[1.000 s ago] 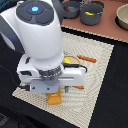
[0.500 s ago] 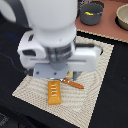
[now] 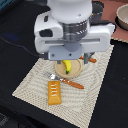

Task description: Interact with the objects in diverse but meaningful ways.

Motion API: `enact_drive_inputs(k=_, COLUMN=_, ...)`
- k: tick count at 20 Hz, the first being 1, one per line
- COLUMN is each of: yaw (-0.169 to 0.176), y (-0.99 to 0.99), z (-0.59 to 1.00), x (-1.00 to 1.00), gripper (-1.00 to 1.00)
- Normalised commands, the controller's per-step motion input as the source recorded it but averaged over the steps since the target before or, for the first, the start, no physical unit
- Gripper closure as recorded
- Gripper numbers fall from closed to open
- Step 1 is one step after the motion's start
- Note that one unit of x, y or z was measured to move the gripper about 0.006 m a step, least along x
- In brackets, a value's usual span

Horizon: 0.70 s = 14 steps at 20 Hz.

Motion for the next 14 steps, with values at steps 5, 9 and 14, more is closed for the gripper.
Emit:
enact_drive_inputs(k=5, yaw=0.000, y=0.24, z=-0.40, x=-0.39, gripper=-1.00)
enact_drive_inputs(k=9, yaw=0.000, y=0.18, z=-0.45, x=-0.40, gripper=-1.00)
enact_drive_inputs(k=14, yaw=0.000, y=0.17, z=-0.49, x=-0.46, gripper=-1.00)
